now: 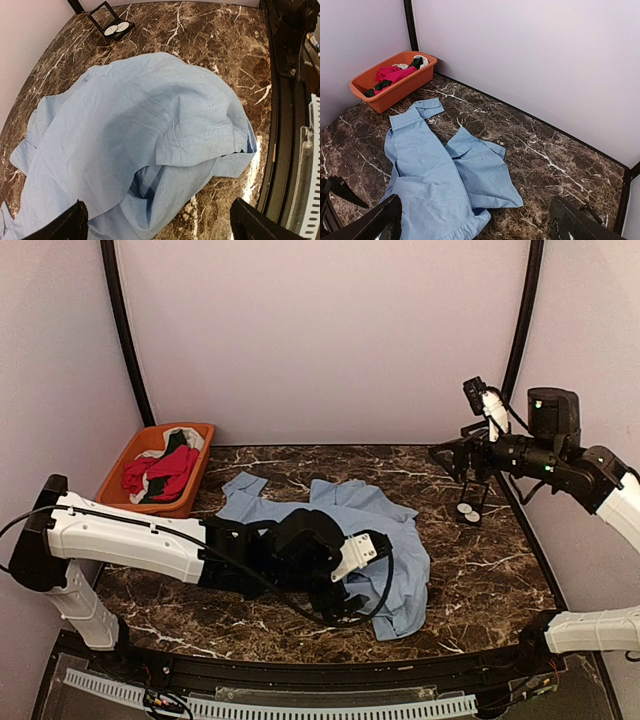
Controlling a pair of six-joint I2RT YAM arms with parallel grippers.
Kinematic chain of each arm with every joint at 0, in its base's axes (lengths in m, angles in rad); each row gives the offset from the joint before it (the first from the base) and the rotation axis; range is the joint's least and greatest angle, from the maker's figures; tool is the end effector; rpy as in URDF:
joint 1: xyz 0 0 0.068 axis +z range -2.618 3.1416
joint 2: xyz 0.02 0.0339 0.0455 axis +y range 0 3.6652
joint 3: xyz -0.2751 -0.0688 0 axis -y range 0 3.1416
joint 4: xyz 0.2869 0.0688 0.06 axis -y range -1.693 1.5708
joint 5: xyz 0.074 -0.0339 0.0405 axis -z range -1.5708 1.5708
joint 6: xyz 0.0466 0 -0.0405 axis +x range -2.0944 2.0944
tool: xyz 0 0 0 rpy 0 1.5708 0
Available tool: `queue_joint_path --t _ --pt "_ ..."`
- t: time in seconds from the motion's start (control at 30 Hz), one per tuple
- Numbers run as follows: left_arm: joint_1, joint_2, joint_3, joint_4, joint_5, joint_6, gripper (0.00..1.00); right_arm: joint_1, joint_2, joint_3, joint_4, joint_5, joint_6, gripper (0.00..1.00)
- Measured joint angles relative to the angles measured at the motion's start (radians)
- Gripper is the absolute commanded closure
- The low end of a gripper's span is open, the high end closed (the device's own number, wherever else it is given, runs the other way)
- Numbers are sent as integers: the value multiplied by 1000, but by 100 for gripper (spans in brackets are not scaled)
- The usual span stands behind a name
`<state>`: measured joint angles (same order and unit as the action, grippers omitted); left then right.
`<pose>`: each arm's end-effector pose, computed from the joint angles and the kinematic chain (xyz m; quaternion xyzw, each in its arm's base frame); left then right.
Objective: Pin the brooch onto the clothing
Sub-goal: Place the crumpled clothing at the center of the board, then pick up the crumpled clothing from the center of the board.
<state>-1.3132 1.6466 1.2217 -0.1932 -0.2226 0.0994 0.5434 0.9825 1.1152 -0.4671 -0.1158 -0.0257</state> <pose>0.1180 -0.4077 0.2550 0.5345 0.7049 -0.1788 0.4306 0.2175 0.1377 0.4003 -0.2606 0.7714 0.1937 0.5472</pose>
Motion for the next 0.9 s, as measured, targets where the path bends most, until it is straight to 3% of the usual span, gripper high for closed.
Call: queue_joint_path --t 0.3,0.57,0.67,0.9 --pt "-185 165 0 7 -69 236 5 0 -18 34 -4 0 4 1" --pt "-179 252 1 44 -74 351 12 0 -18 34 -5 -18 12 1" --pt "-177 276 18 56 -74 359 20 0 -18 34 -5 -19 13 1" --pt "-179 360 121 72 -82 342 26 0 -18 34 -5 -19 20 1"
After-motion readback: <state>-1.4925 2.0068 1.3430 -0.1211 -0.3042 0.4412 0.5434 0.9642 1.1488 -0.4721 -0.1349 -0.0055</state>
